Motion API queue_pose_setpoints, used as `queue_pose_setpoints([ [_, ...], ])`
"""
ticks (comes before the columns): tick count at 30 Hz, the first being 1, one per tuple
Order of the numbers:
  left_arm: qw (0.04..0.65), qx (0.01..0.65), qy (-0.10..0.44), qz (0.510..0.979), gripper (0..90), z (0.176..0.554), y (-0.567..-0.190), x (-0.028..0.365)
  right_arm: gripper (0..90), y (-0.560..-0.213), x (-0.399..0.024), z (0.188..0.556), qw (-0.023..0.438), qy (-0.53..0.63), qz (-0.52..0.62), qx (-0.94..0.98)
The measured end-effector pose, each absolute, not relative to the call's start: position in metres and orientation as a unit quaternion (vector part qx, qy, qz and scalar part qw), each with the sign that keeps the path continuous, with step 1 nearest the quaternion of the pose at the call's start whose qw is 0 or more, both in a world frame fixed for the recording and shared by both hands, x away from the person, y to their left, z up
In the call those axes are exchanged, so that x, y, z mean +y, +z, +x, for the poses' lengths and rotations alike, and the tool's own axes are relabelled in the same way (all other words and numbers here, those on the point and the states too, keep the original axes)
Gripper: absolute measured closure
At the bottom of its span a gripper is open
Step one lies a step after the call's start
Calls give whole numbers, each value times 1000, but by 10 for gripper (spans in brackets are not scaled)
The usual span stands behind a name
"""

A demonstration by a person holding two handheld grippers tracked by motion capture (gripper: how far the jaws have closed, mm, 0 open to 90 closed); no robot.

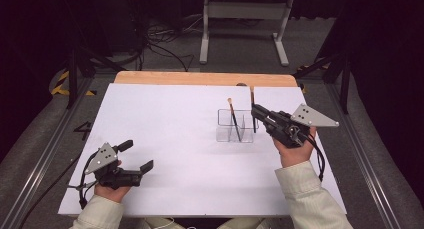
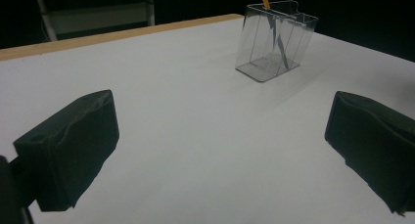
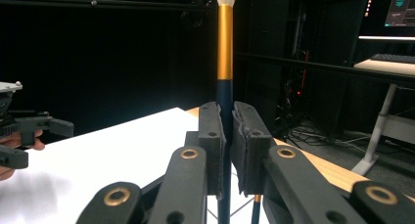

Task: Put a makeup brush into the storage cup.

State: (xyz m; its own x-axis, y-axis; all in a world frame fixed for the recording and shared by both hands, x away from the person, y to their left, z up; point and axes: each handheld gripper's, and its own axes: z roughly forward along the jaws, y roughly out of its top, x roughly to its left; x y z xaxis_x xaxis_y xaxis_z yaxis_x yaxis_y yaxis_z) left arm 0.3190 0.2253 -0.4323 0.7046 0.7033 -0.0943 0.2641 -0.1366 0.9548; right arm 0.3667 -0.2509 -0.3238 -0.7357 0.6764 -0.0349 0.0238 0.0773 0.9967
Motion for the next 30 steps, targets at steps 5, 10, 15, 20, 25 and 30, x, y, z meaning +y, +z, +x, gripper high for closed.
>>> queue_pose_setpoints([
  [5, 567, 334, 194, 727, 3, 318, -433, 227, 833, -325, -249, 372, 259, 635, 253, 683],
  [10, 567, 335, 194, 727, 3, 317, -433, 228, 833, -325, -248, 377, 260, 638, 249, 681],
  [15, 568, 334, 194, 726, 3, 317, -433, 227, 833, -326, -245, 382, 259, 642, 248, 677],
  [20, 566, 331, 192, 730, 3, 319, -433, 227, 833, -328, -241, 388, 264, 643, 248, 675],
  [25, 569, 332, 192, 728, 3, 319, -433, 226, 833, -329, -239, 395, 261, 647, 252, 671],
  [30, 568, 332, 192, 728, 4, 319, -433, 226, 833, -330, -236, 402, 261, 646, 256, 669],
])
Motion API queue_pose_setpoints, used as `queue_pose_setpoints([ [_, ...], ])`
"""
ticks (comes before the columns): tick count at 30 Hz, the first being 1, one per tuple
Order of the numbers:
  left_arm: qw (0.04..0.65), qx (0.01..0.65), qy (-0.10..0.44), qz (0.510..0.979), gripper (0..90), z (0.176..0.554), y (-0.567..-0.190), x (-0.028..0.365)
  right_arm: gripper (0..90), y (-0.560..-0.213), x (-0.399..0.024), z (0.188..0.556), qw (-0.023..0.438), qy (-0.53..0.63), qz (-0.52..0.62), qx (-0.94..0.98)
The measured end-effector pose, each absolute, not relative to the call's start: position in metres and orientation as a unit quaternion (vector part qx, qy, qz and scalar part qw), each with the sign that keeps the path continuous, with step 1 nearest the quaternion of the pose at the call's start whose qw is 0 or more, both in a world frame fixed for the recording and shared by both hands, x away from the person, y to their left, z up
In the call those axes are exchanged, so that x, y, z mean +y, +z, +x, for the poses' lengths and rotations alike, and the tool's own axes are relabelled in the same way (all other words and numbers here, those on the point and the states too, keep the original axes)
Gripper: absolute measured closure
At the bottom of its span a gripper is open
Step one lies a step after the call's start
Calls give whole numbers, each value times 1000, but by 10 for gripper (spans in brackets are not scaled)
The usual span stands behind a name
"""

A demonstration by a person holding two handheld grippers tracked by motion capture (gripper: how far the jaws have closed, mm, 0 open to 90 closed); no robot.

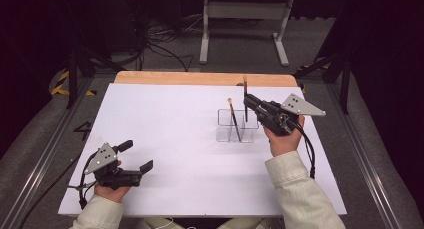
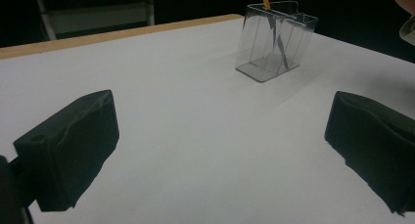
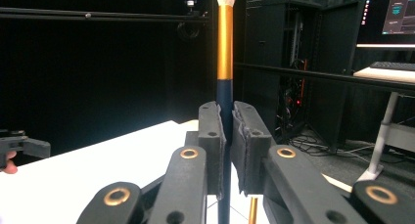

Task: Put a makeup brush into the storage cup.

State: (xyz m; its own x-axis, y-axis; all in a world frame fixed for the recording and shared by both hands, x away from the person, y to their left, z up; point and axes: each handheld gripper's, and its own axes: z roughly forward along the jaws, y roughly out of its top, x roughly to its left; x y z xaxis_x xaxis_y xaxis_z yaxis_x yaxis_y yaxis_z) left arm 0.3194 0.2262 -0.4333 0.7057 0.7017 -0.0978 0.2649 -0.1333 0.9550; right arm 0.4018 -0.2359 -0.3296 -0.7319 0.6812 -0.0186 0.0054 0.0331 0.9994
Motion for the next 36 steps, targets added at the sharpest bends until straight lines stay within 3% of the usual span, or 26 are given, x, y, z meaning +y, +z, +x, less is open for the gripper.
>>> queue_pose_setpoints([
  [36, 569, 332, 189, 728, 3, 320, -433, 226, 833, -354, -221, 428, 279, 628, 300, 662],
])
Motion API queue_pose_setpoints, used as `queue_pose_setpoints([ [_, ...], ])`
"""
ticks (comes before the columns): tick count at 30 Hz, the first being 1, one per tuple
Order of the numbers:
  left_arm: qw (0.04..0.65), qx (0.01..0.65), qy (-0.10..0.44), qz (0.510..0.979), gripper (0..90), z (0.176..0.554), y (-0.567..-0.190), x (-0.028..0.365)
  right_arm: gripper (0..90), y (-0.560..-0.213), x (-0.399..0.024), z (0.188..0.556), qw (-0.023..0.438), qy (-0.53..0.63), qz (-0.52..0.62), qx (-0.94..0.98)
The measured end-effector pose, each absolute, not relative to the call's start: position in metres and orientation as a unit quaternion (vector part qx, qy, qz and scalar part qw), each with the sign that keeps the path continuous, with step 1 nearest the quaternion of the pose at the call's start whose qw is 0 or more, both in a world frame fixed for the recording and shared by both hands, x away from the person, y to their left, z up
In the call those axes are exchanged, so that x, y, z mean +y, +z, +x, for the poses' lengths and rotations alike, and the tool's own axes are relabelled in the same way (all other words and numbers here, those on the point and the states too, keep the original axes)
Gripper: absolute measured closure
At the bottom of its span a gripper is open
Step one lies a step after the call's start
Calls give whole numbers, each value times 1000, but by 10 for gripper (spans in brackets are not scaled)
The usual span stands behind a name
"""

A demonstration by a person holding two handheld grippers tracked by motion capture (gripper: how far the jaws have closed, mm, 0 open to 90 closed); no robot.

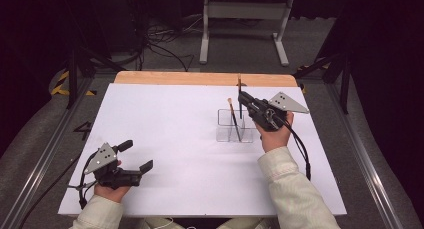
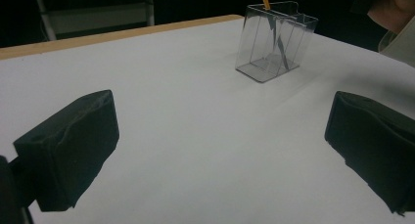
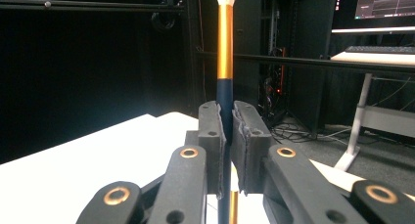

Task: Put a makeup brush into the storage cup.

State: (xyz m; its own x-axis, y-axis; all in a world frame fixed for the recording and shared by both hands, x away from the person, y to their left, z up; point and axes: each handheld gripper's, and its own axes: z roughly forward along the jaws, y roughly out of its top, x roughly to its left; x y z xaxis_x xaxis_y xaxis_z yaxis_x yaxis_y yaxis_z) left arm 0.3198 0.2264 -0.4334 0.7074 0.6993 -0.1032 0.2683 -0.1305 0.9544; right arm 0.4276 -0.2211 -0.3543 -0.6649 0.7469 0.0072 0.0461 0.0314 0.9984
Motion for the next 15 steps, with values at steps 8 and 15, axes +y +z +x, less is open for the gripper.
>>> queue_pose_setpoints([
  [8, 570, 332, 190, 727, 3, 320, -433, 226, 833, -360, -220, 429, 278, 621, 301, 668],
  [15, 570, 333, 189, 727, 4, 320, -433, 226, 833, -369, -220, 429, 275, 619, 308, 669],
])
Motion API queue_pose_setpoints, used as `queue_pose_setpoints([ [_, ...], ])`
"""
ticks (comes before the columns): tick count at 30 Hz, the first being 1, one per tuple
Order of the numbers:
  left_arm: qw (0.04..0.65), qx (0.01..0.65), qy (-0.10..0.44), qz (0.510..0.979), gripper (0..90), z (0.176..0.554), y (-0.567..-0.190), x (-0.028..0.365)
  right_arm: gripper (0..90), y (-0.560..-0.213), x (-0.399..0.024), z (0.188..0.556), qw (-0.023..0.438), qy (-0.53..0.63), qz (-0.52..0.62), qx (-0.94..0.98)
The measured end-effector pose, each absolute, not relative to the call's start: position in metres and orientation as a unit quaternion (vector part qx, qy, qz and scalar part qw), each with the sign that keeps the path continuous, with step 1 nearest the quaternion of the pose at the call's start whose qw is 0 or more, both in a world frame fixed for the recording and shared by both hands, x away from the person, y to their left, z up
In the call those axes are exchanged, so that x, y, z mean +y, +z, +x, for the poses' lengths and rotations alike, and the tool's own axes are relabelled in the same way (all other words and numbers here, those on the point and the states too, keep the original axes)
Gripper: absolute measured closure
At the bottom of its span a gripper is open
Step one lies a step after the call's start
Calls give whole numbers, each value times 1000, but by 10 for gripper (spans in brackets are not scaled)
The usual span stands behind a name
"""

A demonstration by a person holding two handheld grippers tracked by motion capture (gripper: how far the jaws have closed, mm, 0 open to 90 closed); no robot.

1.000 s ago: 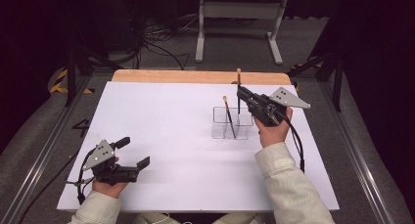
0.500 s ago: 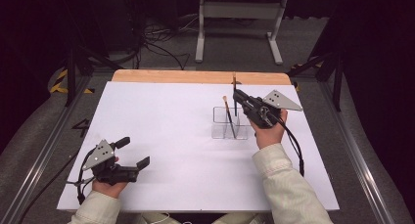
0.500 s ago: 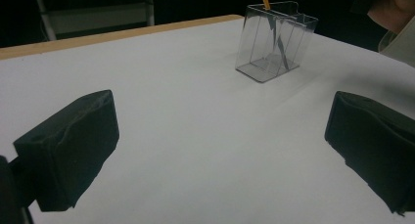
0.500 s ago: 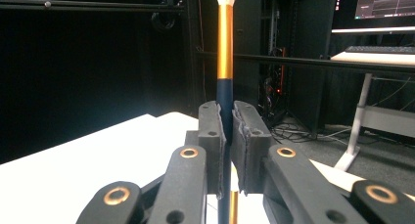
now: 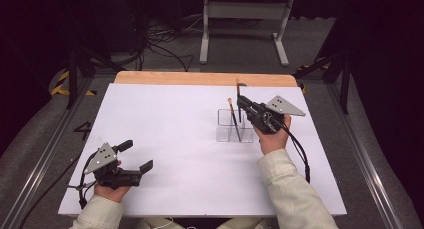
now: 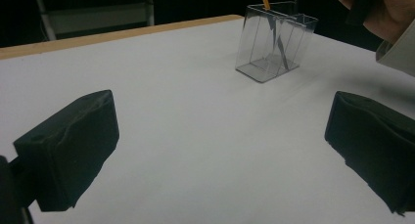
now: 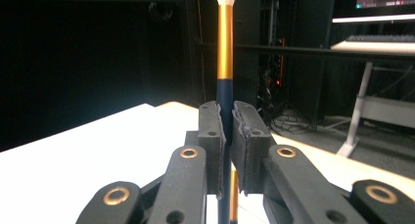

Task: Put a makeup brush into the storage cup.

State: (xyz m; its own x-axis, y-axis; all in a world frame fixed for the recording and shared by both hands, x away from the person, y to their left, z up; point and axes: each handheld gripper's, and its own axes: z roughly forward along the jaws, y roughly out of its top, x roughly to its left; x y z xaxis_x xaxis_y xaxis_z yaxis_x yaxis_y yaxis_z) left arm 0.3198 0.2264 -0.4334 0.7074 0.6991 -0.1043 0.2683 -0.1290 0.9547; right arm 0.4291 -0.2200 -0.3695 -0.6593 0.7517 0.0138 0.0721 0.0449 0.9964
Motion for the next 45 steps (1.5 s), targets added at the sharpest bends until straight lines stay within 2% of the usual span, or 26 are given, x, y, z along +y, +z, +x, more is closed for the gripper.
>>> queue_pose_setpoints([
  [26, 570, 331, 191, 727, 4, 320, -433, 227, 831, -394, -222, 433, 259, 593, 332, 687],
  [45, 571, 333, 190, 725, 3, 320, -433, 226, 816, -399, -223, 432, 248, 585, 341, 693],
])
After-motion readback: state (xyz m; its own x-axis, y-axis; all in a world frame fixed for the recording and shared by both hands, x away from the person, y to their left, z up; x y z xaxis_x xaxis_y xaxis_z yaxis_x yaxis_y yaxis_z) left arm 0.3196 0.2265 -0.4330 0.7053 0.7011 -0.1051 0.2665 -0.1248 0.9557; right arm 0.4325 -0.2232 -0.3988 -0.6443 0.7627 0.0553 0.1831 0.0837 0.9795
